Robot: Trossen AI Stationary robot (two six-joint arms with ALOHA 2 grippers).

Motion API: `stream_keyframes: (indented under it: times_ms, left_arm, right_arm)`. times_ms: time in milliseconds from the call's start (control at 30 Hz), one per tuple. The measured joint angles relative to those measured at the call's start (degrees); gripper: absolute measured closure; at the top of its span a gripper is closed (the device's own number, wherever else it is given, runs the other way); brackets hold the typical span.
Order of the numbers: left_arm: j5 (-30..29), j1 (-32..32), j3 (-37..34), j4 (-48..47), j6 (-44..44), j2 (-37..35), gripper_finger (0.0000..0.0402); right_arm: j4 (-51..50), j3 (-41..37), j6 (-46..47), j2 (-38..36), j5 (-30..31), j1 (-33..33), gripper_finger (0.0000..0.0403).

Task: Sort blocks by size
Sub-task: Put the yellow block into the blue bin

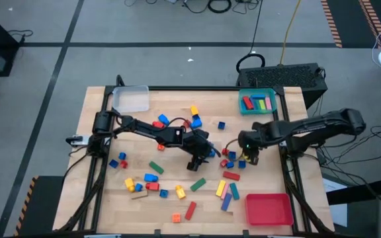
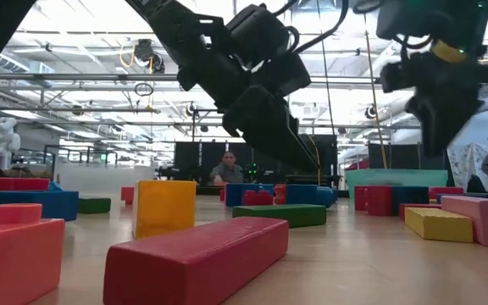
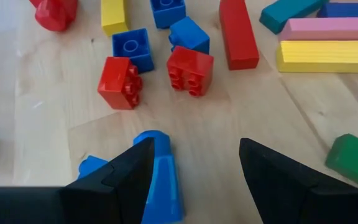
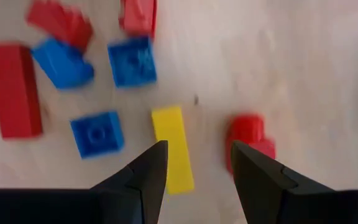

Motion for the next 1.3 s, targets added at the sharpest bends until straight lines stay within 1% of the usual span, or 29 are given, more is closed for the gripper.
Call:
stream_keyframes:
  times_ms: [267, 400, 733, 867, 967, 1067, 1300]
  left_arm:
    - [0.0, -0.1, 0.0, -0.1, -0.3, 0.0, 0.0164]
    - [0.0, -0.1, 0.0, -0.3, -0.3, 0.0, 0.0164]
    - [0.0, -0.1, 0.0, -0.6, -0.3, 0.0, 0.0164]
    - [0.0, -0.1, 0.0, -0.6, -0.3, 0.0, 0.0164]
    - [0.0, -0.1, 0.0, -0.6, -0.3, 0.0, 0.0164]
    - [0.0, -0.1, 0.0, -0.6, -0.3, 0.0, 0.0164]
    - [0.0, -0.1, 0.0, -1.1, -0.3, 0.0, 0.0164]
  right_arm:
    - [-0.9, 0.0, 2.9, 4.8, 0.0, 5.1, 0.0243]
    - [-0.5, -1.8, 3.6, 6.4, 0.6, 6.4, 0.0233]
    - [11.1, -11.0, 4.0, 7.1, -0.4, 6.6, 0.0181]
    - [12.1, -12.0, 4.2, 6.9, -1.0, 6.6, 0.0177]
    - [12.4, -12.1, 5.6, 6.9, -1.2, 6.6, 0.0191]
    - [13.1, -12.2, 6.6, 6.9, -1.6, 6.6, 0.0218]
    - [13.9, -12.3, 7.2, 7.0, -2.1, 6.3, 0.0315]
